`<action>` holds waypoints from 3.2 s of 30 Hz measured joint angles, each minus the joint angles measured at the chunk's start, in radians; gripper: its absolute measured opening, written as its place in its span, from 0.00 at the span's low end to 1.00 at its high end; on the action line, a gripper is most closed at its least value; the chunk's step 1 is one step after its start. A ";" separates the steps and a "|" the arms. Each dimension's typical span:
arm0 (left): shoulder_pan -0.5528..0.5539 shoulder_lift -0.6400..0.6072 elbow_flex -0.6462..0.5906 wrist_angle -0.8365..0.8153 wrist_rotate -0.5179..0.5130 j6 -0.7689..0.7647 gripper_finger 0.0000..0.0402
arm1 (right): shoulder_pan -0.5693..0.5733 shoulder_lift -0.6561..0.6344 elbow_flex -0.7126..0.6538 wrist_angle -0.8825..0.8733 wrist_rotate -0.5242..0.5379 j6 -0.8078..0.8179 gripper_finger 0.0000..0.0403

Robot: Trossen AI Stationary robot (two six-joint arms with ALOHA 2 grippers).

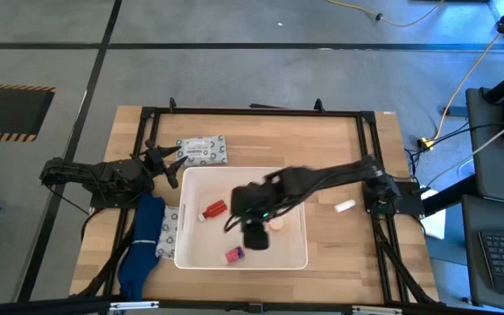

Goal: Pick & place medical supplies in basket/bin
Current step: Put the bottom white rolled gauze into the white bin

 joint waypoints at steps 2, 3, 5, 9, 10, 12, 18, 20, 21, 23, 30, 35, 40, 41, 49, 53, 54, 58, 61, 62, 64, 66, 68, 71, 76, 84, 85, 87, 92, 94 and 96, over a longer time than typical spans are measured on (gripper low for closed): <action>0.000 0.000 0.000 0.000 0.000 0.000 0.49 | 0.001 -0.056 0.003 -0.029 0.006 0.009 0.42; 0.000 0.000 0.000 0.000 0.000 0.000 0.49 | 0.002 -0.080 0.003 -0.050 0.008 0.009 0.42; 0.000 0.000 0.000 0.000 0.000 0.000 0.49 | 0.015 -0.129 0.003 -0.101 0.013 0.011 0.42; 0.000 0.000 0.000 0.000 -0.004 0.000 0.49 | 0.059 -0.224 0.003 -0.241 0.056 0.052 0.42; 0.000 0.000 0.000 0.000 -0.005 -0.001 0.49 | 0.074 -0.241 0.003 -0.297 0.080 0.072 0.42; 0.000 0.000 0.000 0.000 -0.006 -0.001 0.49 | 0.105 -0.270 0.000 -0.427 0.120 0.132 0.42; 0.000 0.000 0.000 0.000 -0.009 -0.009 0.49 | 0.211 -0.382 -0.154 -0.409 0.189 0.238 0.42; 0.000 0.005 0.000 0.000 -0.011 -0.024 0.49 | 0.231 -0.415 -0.238 -0.400 0.197 0.288 0.42; 0.000 0.005 0.000 0.000 -0.011 -0.025 0.49 | 0.242 -0.430 -0.275 -0.371 0.200 0.294 0.42; 0.000 0.008 0.000 0.000 -0.012 -0.024 0.49 | 0.259 -0.460 -0.341 -0.381 0.206 0.325 0.42; 0.000 0.011 0.000 0.000 -0.016 -0.024 0.49 | 0.289 -0.566 -0.630 -0.405 0.204 0.435 0.42; 0.000 0.014 0.000 0.000 -0.025 -0.024 0.49 | 0.290 -0.617 -0.811 -0.397 0.167 0.469 0.42; 0.000 0.014 0.000 0.000 -0.037 0.013 0.49 | 0.277 -0.611 -0.920 -0.366 0.156 0.481 0.42; 0.000 0.014 0.000 0.001 -0.038 0.022 0.49 | 0.275 -0.610 -0.934 -0.363 0.152 0.479 0.42; 0.000 0.014 0.000 0.002 -0.120 0.075 0.49 | 0.275 -0.616 -1.001 -0.409 0.147 0.560 0.42; 0.000 0.014 0.000 0.002 -0.142 0.107 0.49 | 0.275 -0.611 -1.005 -0.389 0.147 0.555 0.42; 0.000 0.014 0.000 0.002 -0.146 0.107 0.49 | 0.275 -0.611 -1.005 -0.381 0.147 0.557 0.42; 0.000 0.014 0.000 0.002 -0.148 0.107 0.49 | 0.275 -0.611 -1.005 -0.359 0.157 0.540 0.42; 0.000 0.014 0.000 0.002 -0.142 0.107 0.49 | 0.275 -0.611 -1.005 -0.345 0.172 0.535 0.42; 0.000 0.014 0.000 0.001 -0.142 0.107 0.49 | 0.275 -0.611 -1.005 -0.346 0.175 0.533 0.42; 0.000 0.014 0.000 0.001 -0.142 0.095 0.49 | 0.266 -0.611 -1.005 -0.349 0.174 0.528 0.43; 0.000 0.014 0.000 0.001 -0.142 0.076 0.49 | 0.253 -0.611 -1.005 -0.349 0.173 0.528 0.46; 0.000 0.014 0.000 0.001 -0.141 0.061 0.49 | 0.240 -0.614 -1.005 -0.353 0.173 0.529 0.51; 0.000 0.014 0.000 0.000 -0.141 0.054 0.49 | 0.228 -0.620 -1.005 -0.395 0.164 0.489 0.61; 0.000 0.014 0.000 0.000 -0.140 0.050 0.49 | 0.230 -0.621 -1.005 -0.407 0.210 0.265 0.78; 0.000 0.014 0.000 0.000 -0.139 0.017 0.49 | 0.231 -0.621 -1.005 -0.327 0.282 0.246 0.87; 0.000 0.014 0.000 0.000 -0.139 0.017 0.49 | 0.231 -0.621 -1.005 -0.319 0.283 0.266 0.87; 0.000 0.014 0.000 0.000 -0.139 0.017 0.49 | 0.230 -0.620 -1.005 -0.360 0.282 0.269 0.87; 0.000 0.014 0.000 -0.001 -0.137 -0.004 0.49 | 0.193 -0.698 -1.040 -0.388 0.271 0.256 0.87; 0.000 0.014 0.000 -0.001 -0.135 -0.013 0.49 | 0.176 -0.767 -1.090 -0.387 0.271 0.269 0.87; 0.000 0.014 0.000 -0.001 -0.133 -0.027 0.49 | 0.169 -0.845 -1.157 -0.381 0.266 0.270 0.87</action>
